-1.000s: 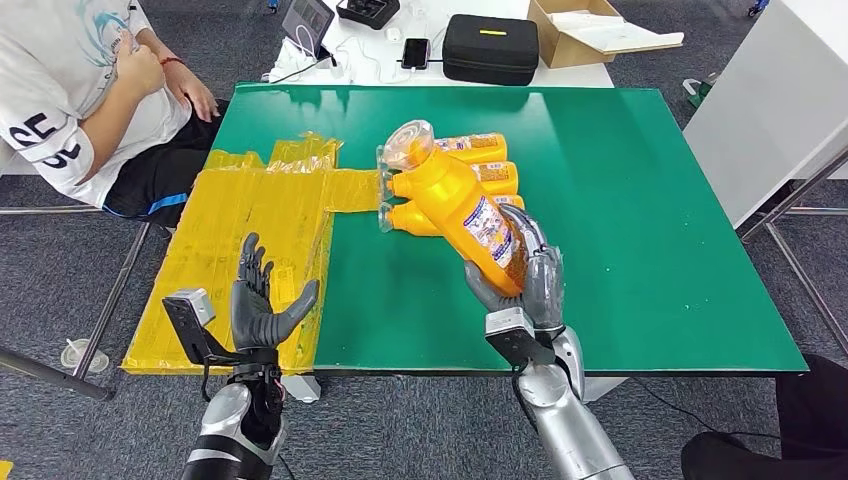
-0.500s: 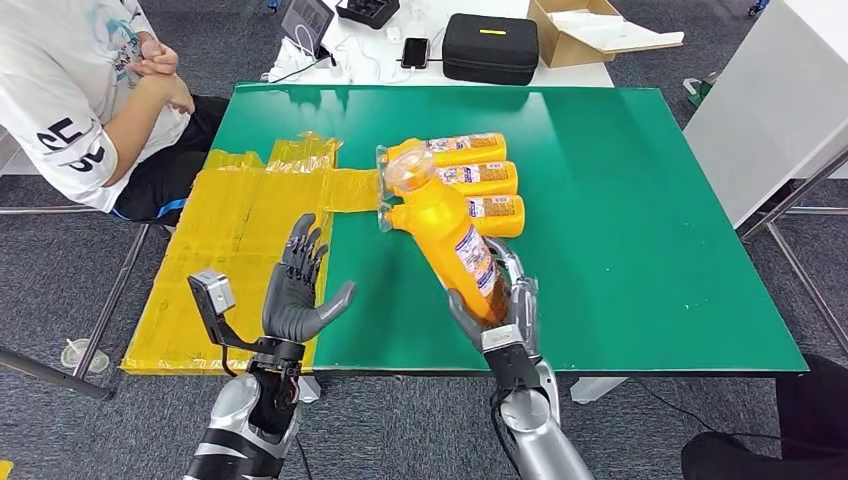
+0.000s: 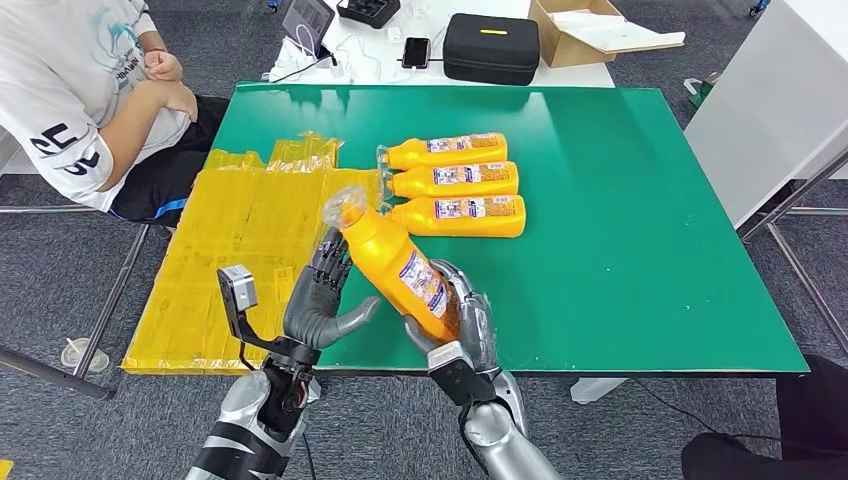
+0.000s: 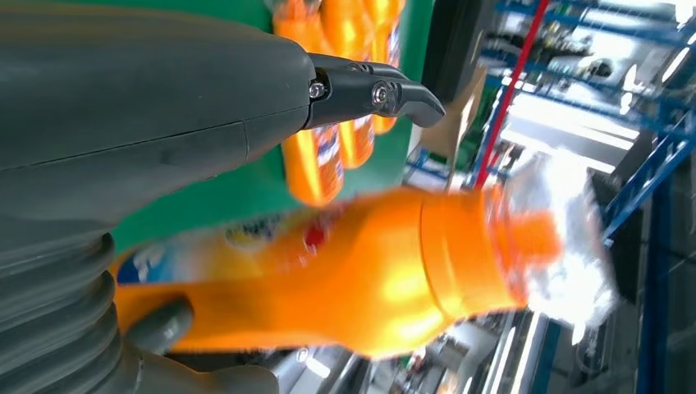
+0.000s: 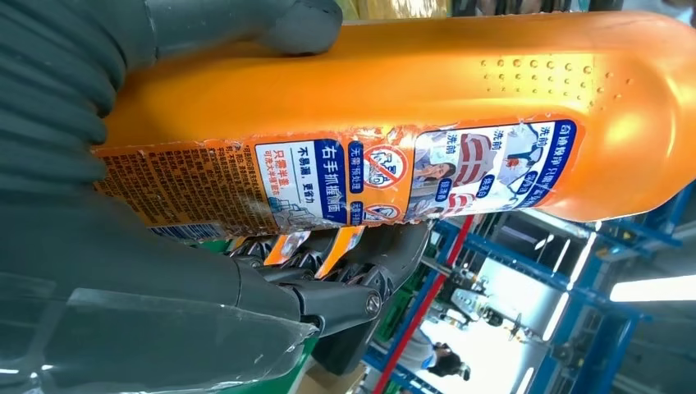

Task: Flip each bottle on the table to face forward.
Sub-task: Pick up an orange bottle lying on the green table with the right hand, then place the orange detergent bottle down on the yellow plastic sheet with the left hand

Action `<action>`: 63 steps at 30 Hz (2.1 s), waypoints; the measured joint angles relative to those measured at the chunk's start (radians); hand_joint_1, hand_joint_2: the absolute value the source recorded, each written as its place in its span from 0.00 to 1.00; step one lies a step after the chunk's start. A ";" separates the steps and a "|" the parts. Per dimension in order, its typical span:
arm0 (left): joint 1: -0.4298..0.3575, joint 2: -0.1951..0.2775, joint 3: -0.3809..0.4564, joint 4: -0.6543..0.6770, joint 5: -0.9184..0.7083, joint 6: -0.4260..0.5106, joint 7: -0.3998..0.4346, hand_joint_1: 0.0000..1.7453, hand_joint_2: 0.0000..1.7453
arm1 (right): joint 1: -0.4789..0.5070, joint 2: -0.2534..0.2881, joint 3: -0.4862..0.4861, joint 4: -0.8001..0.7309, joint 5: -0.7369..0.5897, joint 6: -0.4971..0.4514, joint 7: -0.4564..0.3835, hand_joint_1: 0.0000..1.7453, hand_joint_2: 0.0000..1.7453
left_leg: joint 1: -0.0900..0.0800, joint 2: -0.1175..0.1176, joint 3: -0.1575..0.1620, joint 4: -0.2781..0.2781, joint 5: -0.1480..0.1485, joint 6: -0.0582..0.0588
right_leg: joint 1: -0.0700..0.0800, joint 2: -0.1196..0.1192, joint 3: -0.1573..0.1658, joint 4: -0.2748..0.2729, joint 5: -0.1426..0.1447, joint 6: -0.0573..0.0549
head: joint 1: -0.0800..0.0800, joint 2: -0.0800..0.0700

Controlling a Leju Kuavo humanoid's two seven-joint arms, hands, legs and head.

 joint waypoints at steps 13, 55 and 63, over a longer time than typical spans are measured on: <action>-0.090 0.022 -0.014 0.232 0.137 -0.170 0.065 0.00 1.00 | -0.059 0.043 0.122 0.158 0.112 -0.055 -0.002 1.00 1.00 | 0.000 0.000 0.001 0.000 0.000 0.000 | 0.000 0.000 0.000 0.000 0.000 0.000 | 0.000 0.000; -0.056 0.040 0.029 0.250 0.282 -0.177 0.099 0.91 1.00 | -0.155 0.101 0.135 0.381 0.183 -0.011 0.001 1.00 1.00 | 0.000 0.002 0.001 0.000 0.000 0.000 | 0.000 0.000 -0.001 0.000 0.000 0.000 | 0.000 0.000; -0.044 0.032 0.033 0.196 0.236 -0.115 0.071 1.00 1.00 | -0.150 0.104 0.110 0.384 0.211 0.000 0.017 1.00 1.00 | 0.000 0.002 0.001 0.000 0.000 0.000 | 0.000 0.000 -0.001 0.000 0.000 0.000 | 0.000 0.000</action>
